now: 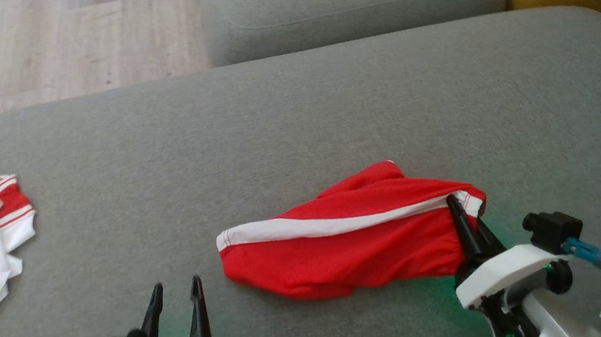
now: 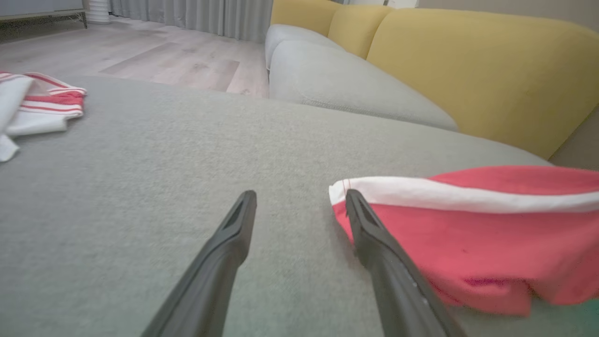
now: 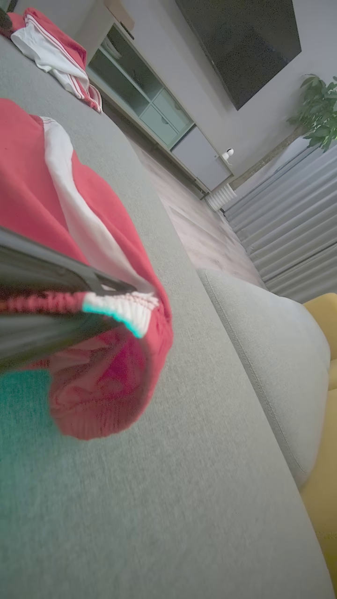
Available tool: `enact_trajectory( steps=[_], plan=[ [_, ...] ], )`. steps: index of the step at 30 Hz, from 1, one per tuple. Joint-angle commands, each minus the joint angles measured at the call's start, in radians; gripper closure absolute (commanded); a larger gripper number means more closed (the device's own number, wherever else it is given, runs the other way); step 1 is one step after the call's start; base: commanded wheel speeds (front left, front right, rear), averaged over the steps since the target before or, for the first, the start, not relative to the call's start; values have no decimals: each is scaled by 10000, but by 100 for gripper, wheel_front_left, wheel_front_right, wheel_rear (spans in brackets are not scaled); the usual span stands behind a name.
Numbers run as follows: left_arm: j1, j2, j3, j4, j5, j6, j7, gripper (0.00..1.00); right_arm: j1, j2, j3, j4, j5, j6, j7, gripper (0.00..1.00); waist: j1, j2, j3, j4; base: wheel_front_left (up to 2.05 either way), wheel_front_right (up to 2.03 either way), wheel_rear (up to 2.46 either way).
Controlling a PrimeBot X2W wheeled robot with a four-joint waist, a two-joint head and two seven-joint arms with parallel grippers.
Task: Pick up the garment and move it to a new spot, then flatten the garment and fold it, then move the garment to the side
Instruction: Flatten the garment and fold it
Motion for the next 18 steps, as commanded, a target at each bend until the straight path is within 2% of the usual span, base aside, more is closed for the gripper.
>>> enact_trajectory(
  steps=[1,5,11,18],
  plan=[
    [-735,-12,191,-224,-257,-66,-53,0,-202,-160,180,-376,28,-7,-122,100,0,0,84,-173,0,0,0],
    [-1352,-12,-307,527,-1174,-216,-53,0,-208,-334,299,-541,2,-7,-122,100,0,0,258,-581,0,0,0],
    [-2529,46,-2354,1906,-4255,-239,98,0,-311,-434,468,-550,-22,-7,-122,100,0,0,631,-1042,0,0,0],
    [-3475,978,-3956,2423,-6192,-242,136,0,-556,-346,497,-597,-106,-7,-122,100,0,0,991,-1209,0,0,0]
  ],
)
